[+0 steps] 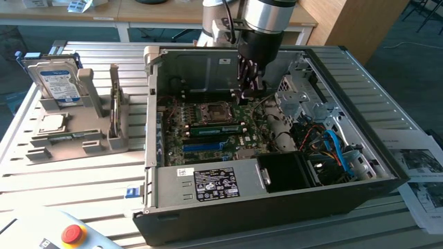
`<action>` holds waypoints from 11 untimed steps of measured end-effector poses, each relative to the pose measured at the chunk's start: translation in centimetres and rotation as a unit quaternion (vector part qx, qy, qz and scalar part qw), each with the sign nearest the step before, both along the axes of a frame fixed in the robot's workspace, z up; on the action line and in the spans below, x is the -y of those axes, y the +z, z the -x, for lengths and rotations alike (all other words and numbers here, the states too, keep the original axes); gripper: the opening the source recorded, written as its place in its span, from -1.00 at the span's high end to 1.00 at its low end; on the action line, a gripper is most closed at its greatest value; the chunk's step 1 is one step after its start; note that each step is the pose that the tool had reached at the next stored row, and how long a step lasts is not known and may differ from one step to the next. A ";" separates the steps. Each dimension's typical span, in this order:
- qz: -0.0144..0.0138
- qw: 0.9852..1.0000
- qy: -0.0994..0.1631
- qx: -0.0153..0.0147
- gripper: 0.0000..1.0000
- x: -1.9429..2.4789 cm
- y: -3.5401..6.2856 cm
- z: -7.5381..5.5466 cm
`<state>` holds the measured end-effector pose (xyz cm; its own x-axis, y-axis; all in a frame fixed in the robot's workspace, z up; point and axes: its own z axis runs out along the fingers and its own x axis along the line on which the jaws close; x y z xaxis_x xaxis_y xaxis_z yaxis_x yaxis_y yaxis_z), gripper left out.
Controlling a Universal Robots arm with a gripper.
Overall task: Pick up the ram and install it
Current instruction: 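Press down the ram until it locks into place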
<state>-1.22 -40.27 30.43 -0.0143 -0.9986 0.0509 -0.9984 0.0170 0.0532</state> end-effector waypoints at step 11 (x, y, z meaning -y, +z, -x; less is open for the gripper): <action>0.000 1.000 0.000 0.000 0.80 0.01 -1.04 0.0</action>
<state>-1.21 -40.28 29.40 -0.0142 -0.9986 0.0509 -0.9984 0.0170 0.0532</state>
